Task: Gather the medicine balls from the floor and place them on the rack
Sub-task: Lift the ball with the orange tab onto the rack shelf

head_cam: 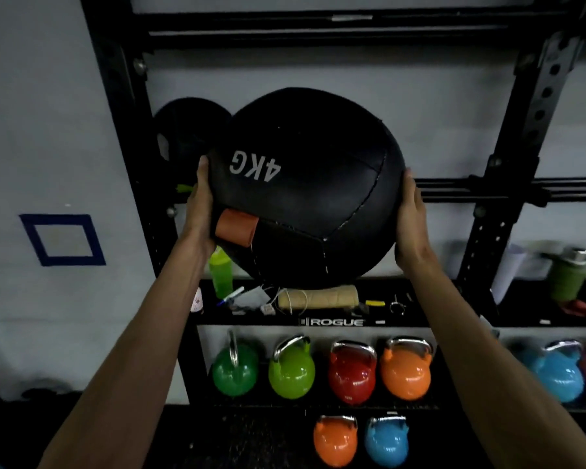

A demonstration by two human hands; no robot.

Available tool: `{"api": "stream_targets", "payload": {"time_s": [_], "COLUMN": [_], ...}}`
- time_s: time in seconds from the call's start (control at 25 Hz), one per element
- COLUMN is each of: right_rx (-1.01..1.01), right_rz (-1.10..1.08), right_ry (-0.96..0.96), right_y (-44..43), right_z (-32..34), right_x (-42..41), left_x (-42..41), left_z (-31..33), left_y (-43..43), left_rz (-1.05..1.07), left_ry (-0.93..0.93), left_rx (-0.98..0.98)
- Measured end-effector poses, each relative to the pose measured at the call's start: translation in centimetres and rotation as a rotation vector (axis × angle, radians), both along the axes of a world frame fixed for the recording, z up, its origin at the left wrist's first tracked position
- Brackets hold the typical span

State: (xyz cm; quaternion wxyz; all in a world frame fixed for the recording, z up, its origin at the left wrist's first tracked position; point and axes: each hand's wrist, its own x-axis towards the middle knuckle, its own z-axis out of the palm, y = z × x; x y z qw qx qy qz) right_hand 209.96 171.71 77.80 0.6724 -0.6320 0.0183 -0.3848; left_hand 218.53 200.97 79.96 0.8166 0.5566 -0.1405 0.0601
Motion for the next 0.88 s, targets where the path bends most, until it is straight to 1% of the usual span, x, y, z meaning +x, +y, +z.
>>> {"api": "stream_targets", "payload": {"time_s": [0.12,0.24,0.36,0.44,0.48,0.56,0.68,0.8,0.88], "right_rx": [-0.04,-0.107,-0.201,-0.237,-0.26,-0.305,-0.323,-0.298,-0.303], "right_rz": [0.015,0.009,0.028,0.032,0.031,0.039,-0.019,-0.074,-0.104], "right_ry": [-0.076,-0.174,-0.218,-0.229,-0.24,-0.251,-0.247,-0.14,-0.052], "right_y": [-0.5,-1.4,-2.3,-2.9,-3.1,-3.5,-4.4,-5.8,-6.4], "right_z": [4.6,7.5,8.5,8.0,7.7,7.7,8.5,10.1,11.1], "right_x": [2.6,5.5,9.1,11.7,12.8,14.9,18.1,21.5,23.5], "left_x": [3.9,8.8,13.6,15.1,15.4,16.2,17.1,18.8,20.2], "left_z": [3.8,6.8,8.0,7.8,7.7,7.9,9.1,8.3,7.6], "left_y": [-0.6,-1.3,-2.7,-3.6,-4.0,-4.9,-5.9,-7.3,-8.1], "left_rz": [-0.013,-0.034,-0.016,0.075,0.142,0.259,0.331,0.35,0.385], "left_ry": [-0.046,-0.005,0.055,0.062,0.025,-0.109,-0.292,-0.483,-0.546], "left_rx": [-0.058,-0.094,-0.151,-0.161,-0.15,-0.108,-0.034,0.174,0.332]}}
